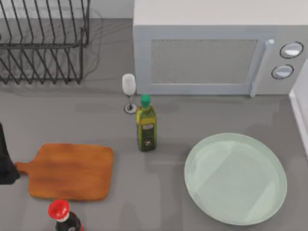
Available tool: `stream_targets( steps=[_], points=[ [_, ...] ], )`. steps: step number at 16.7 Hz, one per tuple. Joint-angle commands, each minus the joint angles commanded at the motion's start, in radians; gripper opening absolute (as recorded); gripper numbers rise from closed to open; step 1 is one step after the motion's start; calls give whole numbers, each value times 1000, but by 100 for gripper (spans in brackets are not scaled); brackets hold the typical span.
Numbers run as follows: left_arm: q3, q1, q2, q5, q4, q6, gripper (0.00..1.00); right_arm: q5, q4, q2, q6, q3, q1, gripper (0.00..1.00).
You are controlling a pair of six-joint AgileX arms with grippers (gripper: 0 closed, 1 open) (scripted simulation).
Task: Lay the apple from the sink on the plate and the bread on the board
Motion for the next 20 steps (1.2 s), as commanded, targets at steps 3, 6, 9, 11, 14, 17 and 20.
stream_targets(
  steps=[3,6,9,11,14,17,20],
  points=[
    [0,0,0,0,0,0,100,0,-32,-29,0,14,0,0],
    [0,0,0,0,0,0,100,-1,-30,-25,2,12,1,0],
    [0,0,0,0,0,0,100,2,-40,-49,21,27,17,0],
    [0,0,0,0,0,0,100,6,-65,-82,65,34,52,0],
    [0,0,0,0,0,0,100,15,-128,-138,165,27,130,0],
    [0,0,0,0,0,0,100,26,-208,-196,290,1,230,0],
    [0,0,0,0,0,0,100,33,-284,-249,425,-34,347,0]
  ],
)
